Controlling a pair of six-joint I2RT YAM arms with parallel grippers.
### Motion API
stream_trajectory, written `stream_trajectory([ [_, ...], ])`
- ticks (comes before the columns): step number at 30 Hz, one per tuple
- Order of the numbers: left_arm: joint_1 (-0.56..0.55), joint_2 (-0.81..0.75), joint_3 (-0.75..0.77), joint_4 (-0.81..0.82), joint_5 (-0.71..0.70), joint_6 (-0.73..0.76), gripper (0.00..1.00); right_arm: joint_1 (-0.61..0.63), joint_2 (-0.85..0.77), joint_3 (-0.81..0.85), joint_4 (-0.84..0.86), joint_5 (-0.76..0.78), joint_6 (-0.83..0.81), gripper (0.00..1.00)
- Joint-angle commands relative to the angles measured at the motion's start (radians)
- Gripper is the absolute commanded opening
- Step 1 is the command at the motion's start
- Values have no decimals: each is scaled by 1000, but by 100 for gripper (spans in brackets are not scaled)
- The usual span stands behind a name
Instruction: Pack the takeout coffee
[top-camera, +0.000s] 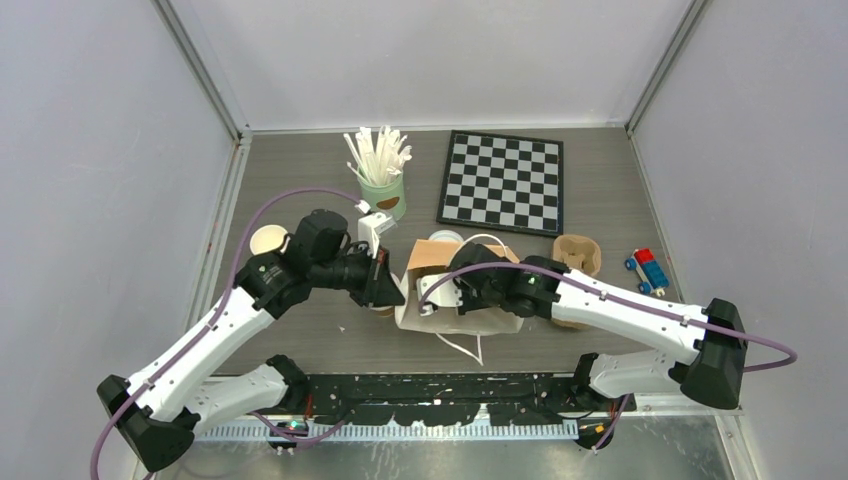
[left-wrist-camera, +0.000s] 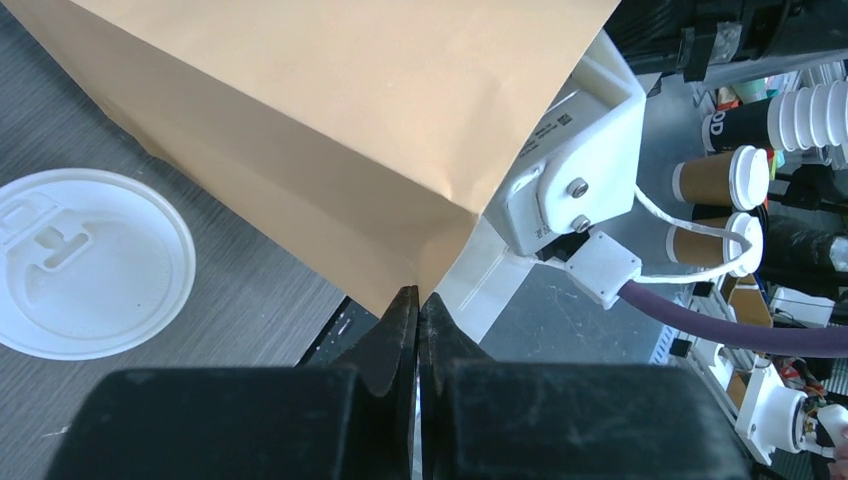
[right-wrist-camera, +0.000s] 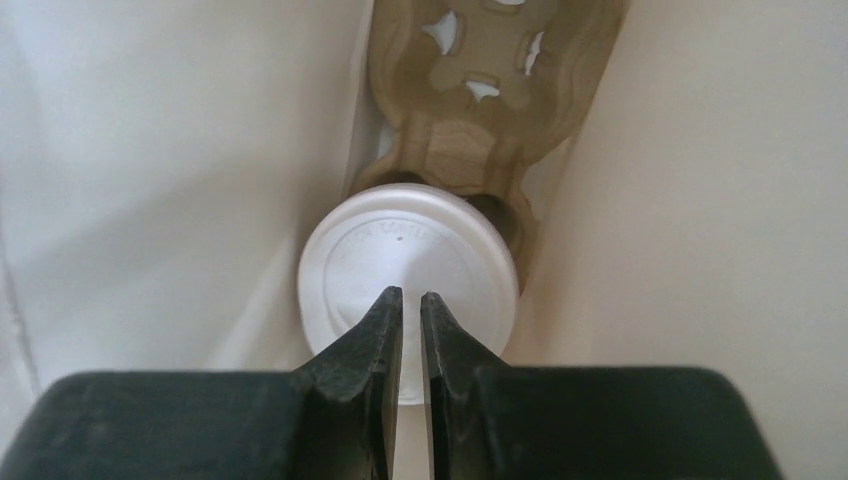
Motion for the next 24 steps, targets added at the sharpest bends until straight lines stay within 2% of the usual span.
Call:
stream_trajectory([
  [1, 1, -22, -27, 49, 39, -14, 0, -21, 9, 12, 90, 13, -53, 17],
  [8, 1, -37, -42, 55, 48, -31, 0, -58, -7, -35, 96, 49, -51, 18],
  [24, 0, -51, -41, 34, 52, -31, 0, -61, 1, -100, 195, 144, -76, 18],
])
